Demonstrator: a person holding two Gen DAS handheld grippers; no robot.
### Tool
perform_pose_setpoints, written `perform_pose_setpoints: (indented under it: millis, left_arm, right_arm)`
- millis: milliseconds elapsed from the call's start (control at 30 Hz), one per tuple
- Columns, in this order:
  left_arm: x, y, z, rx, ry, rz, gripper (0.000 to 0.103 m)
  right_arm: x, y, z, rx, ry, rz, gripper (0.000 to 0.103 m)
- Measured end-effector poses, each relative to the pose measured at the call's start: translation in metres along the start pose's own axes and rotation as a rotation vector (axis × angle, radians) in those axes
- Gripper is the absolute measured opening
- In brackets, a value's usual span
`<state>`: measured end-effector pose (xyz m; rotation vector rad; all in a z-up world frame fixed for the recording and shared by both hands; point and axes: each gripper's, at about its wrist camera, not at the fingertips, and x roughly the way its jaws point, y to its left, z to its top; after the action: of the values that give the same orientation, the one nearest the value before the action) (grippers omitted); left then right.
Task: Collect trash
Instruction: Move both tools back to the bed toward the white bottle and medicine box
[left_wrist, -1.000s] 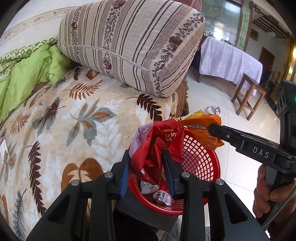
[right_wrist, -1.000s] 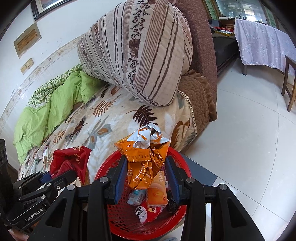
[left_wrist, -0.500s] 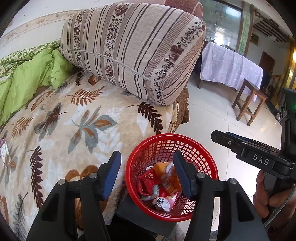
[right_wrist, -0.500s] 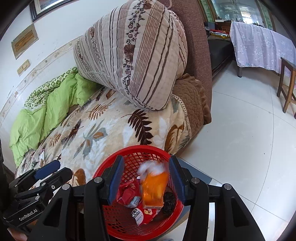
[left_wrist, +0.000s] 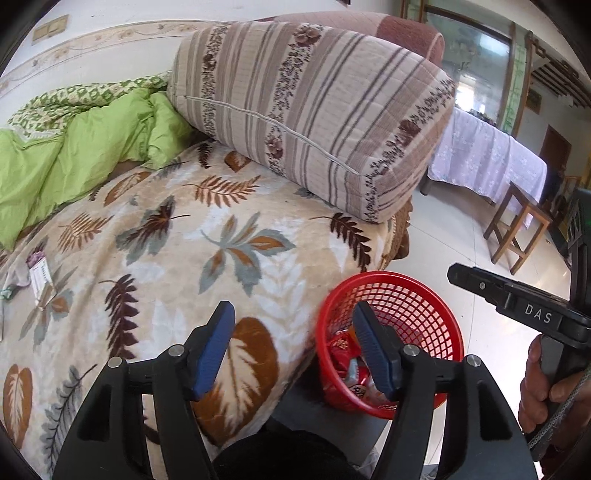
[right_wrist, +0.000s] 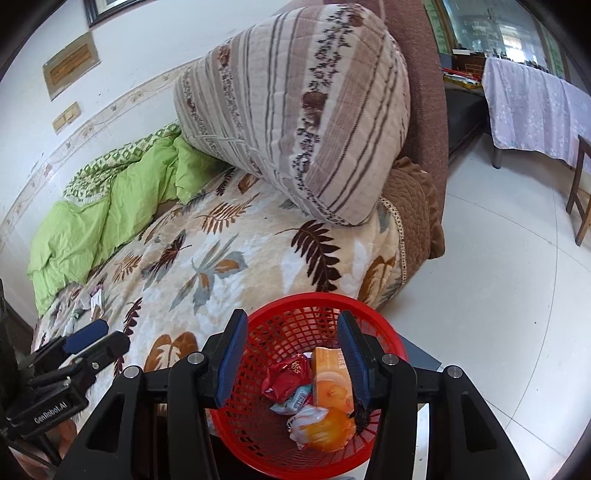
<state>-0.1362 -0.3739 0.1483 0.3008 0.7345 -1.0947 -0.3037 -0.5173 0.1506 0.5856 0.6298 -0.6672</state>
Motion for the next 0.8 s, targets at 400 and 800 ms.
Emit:
perform_pose_setpoints:
  millis: [400, 800]
  left_arm:
    - [-0.028, 0.076, -0.01, -0.123, -0.039, 0.074, 0.065]
    - [-0.062, 0.166, -0.022, -0.274, -0.088, 0.188, 0.066]
  right_arm:
    - [0.011, 0.029, -0.01, -0.046, 0.077, 0.03, 0.055]
    - [0.03, 0.102, -0.015, -0.163, 0.111, 0.118, 0.055]
